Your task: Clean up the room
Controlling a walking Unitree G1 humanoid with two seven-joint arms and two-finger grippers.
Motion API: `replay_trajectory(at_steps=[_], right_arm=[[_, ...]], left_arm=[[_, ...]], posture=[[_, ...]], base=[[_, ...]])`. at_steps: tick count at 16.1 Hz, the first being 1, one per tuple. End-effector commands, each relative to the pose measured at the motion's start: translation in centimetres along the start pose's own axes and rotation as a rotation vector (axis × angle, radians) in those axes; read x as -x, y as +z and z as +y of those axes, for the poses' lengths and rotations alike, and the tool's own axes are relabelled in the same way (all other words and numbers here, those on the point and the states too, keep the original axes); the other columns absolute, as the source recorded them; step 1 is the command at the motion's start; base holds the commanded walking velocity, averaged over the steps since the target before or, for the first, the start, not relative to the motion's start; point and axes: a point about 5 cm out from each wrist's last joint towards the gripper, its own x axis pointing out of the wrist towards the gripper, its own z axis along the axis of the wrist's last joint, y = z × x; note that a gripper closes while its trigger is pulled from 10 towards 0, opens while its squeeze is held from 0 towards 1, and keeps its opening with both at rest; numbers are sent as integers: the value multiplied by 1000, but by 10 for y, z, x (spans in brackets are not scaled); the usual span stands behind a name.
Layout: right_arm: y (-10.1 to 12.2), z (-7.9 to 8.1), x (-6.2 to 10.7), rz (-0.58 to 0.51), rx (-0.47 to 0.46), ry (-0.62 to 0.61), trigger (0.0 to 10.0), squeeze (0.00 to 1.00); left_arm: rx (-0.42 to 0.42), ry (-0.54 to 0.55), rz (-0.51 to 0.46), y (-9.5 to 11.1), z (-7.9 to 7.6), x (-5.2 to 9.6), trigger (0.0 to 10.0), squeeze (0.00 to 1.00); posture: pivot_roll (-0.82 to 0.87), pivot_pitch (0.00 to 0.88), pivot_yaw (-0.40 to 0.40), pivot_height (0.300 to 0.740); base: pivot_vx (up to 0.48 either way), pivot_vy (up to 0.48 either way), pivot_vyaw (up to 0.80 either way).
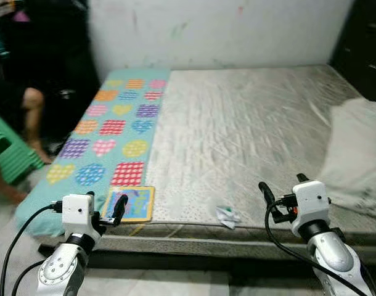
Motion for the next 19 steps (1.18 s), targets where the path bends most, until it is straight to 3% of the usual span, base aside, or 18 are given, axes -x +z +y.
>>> replay_trajectory(at_steps=[1, 10, 19], right_arm=[[3, 0, -3, -15, 3, -2, 10000, 0], [5, 0, -5, -30, 9, -5, 10000, 0], [4, 1, -5, -38, 5, -5, 10000, 0]], left_arm=[[-10, -27, -28, 6, -2, -3, 10000, 0], [-15, -28, -26, 6, -3, -5, 10000, 0], [-16, -7, -20, 5, -3, -7, 10000, 0]], posture=[[-203, 0, 77, 740], [-204, 0, 77, 740], [-205, 0, 79, 740]], base=[[352, 0, 0], [364, 0, 0], [131, 0, 0]])
